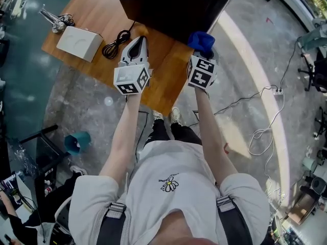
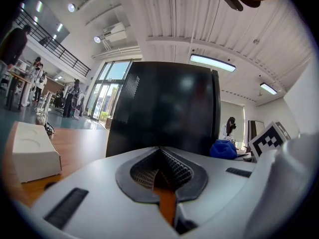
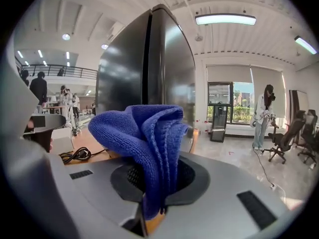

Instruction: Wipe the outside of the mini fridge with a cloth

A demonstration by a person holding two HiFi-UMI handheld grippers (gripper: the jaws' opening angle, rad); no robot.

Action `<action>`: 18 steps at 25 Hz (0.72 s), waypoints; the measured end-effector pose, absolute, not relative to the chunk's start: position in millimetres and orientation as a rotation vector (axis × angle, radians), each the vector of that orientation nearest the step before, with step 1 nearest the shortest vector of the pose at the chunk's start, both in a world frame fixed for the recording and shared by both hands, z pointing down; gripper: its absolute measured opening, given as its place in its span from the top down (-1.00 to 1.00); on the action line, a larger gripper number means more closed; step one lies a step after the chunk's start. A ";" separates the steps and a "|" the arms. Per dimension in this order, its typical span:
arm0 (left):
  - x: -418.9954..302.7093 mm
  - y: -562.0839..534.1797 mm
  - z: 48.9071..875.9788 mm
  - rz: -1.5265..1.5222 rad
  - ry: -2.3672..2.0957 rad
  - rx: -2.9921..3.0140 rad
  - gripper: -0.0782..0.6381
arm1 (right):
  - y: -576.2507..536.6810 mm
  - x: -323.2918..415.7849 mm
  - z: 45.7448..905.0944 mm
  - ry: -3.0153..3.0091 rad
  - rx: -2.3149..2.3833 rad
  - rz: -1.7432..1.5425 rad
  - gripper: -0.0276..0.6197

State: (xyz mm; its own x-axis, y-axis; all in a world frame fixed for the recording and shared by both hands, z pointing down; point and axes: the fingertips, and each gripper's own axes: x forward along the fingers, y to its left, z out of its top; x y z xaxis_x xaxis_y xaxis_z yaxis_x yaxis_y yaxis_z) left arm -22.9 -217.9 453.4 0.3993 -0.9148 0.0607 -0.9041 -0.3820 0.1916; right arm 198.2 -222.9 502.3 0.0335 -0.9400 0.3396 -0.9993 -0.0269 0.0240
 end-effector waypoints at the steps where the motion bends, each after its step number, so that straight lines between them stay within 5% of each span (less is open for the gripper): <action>1: -24.3 -218.6 453.1 -0.083 -1.622 2.458 0.78 | -221.8 199.3 501.2 -1.999 2.067 0.343 0.71; 8: -49.9 -221.6 459.1 -0.100 -1.667 2.408 0.78 | -218.0 155.5 492.7 -2.131 1.991 0.338 0.71; 18: -126.0 -222.3 498.7 0.012 -1.735 2.376 0.78 | -297.9 -38.1 518.1 -2.422 1.652 0.274 0.71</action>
